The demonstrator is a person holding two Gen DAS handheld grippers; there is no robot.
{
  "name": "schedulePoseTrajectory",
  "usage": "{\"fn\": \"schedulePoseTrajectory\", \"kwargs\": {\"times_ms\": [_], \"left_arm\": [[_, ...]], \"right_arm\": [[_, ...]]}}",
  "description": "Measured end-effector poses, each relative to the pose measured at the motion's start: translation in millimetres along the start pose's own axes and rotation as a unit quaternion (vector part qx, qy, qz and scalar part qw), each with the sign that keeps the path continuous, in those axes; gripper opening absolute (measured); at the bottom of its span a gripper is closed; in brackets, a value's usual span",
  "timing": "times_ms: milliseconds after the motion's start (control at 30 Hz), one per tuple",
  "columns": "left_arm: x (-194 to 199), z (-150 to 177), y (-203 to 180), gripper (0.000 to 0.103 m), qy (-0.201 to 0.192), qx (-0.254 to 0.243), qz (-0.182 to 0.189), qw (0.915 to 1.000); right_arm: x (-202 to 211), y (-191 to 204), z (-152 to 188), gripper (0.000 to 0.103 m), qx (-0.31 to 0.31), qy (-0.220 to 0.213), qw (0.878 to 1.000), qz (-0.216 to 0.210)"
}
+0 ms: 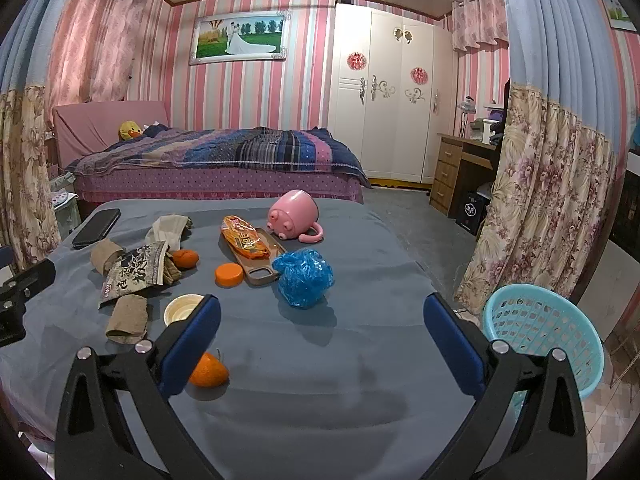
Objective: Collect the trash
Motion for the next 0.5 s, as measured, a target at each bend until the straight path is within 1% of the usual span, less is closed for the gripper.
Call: {"fn": "schedulePoseTrajectory", "kwargs": {"times_ms": [500], "left_arm": [[3.4,0.4,5.4,0.098,-0.001,0.004,-0.004,1.0000]], "right_arm": [[6.9,-4.1,-2.6,0.099,-0.004,-0.004,1.000,0.002]]}}
Point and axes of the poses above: each gripper's, at about its wrist camera, not at the fingertips, and x roughly against the way its jaws point, y to its left, z to its underside, the point moved 7 cm from there along -x, roughly the way its jaws point, and after that the axes turned 2 degrees about -z, right-handed, at the moved point
